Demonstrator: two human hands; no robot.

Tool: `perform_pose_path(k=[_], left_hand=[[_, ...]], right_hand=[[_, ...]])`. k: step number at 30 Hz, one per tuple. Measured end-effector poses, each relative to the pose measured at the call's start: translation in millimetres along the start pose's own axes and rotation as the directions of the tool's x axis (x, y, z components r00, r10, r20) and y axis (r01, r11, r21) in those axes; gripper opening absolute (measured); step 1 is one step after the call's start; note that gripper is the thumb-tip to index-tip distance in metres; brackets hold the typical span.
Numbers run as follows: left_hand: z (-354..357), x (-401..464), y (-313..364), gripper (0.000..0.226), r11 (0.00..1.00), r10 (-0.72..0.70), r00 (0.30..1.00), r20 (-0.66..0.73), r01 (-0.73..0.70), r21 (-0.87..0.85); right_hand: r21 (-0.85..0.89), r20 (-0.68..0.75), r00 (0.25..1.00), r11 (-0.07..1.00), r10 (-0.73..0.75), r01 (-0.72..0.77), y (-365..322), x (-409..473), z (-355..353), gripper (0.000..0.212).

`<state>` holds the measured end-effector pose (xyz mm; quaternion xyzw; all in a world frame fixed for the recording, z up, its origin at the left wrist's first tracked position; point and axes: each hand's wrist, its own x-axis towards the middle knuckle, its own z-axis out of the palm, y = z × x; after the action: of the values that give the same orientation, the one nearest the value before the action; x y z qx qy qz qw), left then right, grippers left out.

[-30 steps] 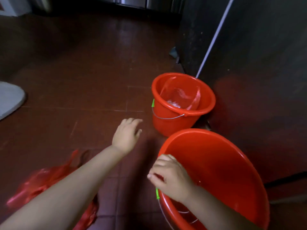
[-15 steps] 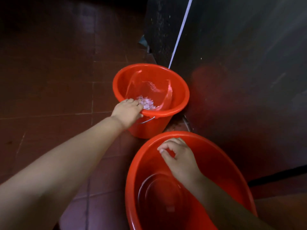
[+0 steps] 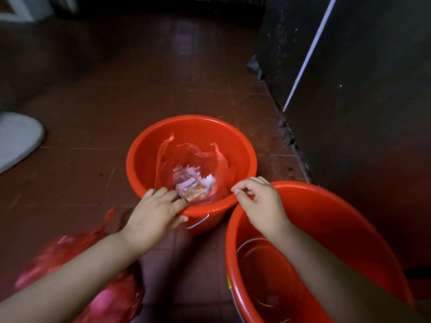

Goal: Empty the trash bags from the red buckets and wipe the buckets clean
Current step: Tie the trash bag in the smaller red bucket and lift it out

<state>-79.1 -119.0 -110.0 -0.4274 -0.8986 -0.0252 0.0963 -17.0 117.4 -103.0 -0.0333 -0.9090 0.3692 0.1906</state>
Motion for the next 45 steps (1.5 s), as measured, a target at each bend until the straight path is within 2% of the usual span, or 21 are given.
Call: perform_pose_path(k=[7,13,15,17,18,19,21,23,25,27,29,31,33,34,36,38,39,40,42,44,45], left_hand=[[-20.4,-84.2,11.7,0.027,0.999,-0.015,0.999,0.039,0.016,-0.028],[-23.6,-120.8,28.1,0.037,0.998,0.02,0.995,0.097,-0.014,-0.062],[-25.1,-124.4,29.7,0.038,0.997,0.02,0.995,0.102,-0.013,-0.073],[-27.5,-121.5,20.8,0.038,0.976,-0.094,0.995,0.014,0.095,-0.198],[-30.1,-116.1,13.0,0.035,0.946,-0.227,0.973,-0.054,0.207,-0.249],[-31.8,-108.7,3.8,0.035,0.905,-0.377,0.919,-0.119,0.338,-0.26],[-34.8,-92.7,-16.3,0.052,0.777,-0.623,0.763,-0.171,0.577,-0.252],[-37.4,-77.5,-30.5,0.061,0.639,-0.747,0.664,-0.015,0.713,-0.288],[-39.1,-68.6,-37.3,0.037,0.541,-0.768,0.623,0.152,0.756,-0.368],[-46.3,-68.9,-39.8,0.013,0.502,-0.764,0.628,0.151,0.725,-0.472],[-59.3,-73.1,-44.5,0.01,0.53,-0.761,0.649,0.019,0.639,-0.557],[-75.5,-79.1,-49.8,0.006,0.623,-0.704,0.702,-0.106,0.539,-0.566],[-89.0,-85.1,-54.4,0.005,0.753,-0.562,0.812,-0.158,0.423,-0.504],[-93.1,-87.7,-56.2,0.006,0.827,-0.464,0.871,-0.161,0.361,-0.43],[-95.4,-91.9,-57.8,0.007,0.919,-0.323,0.938,-0.124,0.28,-0.276],[-93.2,-94.0,-56.6,0.008,0.948,-0.268,0.959,-0.094,0.246,-0.202],[-91.1,-94.3,-54.4,0.008,0.946,-0.254,0.961,-0.109,0.224,-0.235],[-88.7,-93.9,-50.6,0.006,0.925,-0.262,0.957,-0.128,0.211,-0.316],[-83.0,-91.4,-41.9,0.007,0.808,-0.349,0.929,-0.121,0.233,-0.541],[-75.1,-90.6,-37.2,0.012,0.633,-0.431,0.901,-0.042,0.269,-0.726],[-71.1,-90.9,-36.9,0.015,0.566,-0.45,0.893,-0.008,0.278,-0.776]], right_hand=[[-0.073,0.058,0.998,0.997,0.006,-0.001,-44.9,7.0,46.4,0.014],[-0.249,0.146,0.984,0.967,0.101,-0.062,-70.9,6.1,81.1,0.046],[-0.305,0.156,0.981,0.95,0.117,-0.065,-75.9,3.7,89.0,0.044],[-0.356,0.144,0.982,0.932,0.124,-0.065,-79.4,1.7,92.5,0.032],[-0.366,0.139,0.982,0.928,0.128,-0.069,-80.7,0.8,93.0,0.027],[-0.353,0.133,0.982,0.932,0.135,-0.08,-81.1,0.1,93.3,0.023],[-0.267,0.101,0.984,0.956,0.15,-0.118,-82.0,-1.4,92.8,0.018],[-0.135,0.043,0.988,0.981,0.148,-0.141,-84.3,-1.4,91.7,0.014],[0.02,-0.032,0.99,0.991,0.134,-0.134,-89.1,1.3,89.1,0.01],[0.299,-0.056,0.976,0.936,0.211,-0.185,-95.7,6.1,85.6,0.017],[0.622,0.066,0.944,0.727,0.322,-0.292,-105.3,12.9,78.2,0.02],[0.792,0.197,0.933,0.512,0.301,-0.332,-110.6,20.6,71.3,0.021],[0.833,0.213,0.954,0.471,0.21,-0.29,-114.0,26.8,68.6,0.025],[0.824,0.209,0.962,0.498,0.175,-0.27,-115.9,26.8,70.2,0.024],[0.748,0.228,0.965,0.612,0.126,-0.257,-117.8,19.3,81.1,0.019],[0.625,0.323,0.943,0.731,0.075,-0.272,-116.5,5.2,96.4,0.027],[0.577,0.391,0.92,0.769,0.036,-0.275,-115.6,-2.5,104.1,0.032],[0.529,0.451,0.892,0.807,-0.004,-0.264,-115.3,-9.0,111.6,0.038],[0.435,0.51,0.859,0.874,-0.041,-0.216,-119.3,-17.9,124.5,0.048],[0.371,0.501,0.865,0.91,-0.029,-0.185,-123.0,-22.6,135.6,0.044],[0.377,0.489,0.872,0.907,-0.022,-0.188,-124.9,-24.2,140.0,0.035]])
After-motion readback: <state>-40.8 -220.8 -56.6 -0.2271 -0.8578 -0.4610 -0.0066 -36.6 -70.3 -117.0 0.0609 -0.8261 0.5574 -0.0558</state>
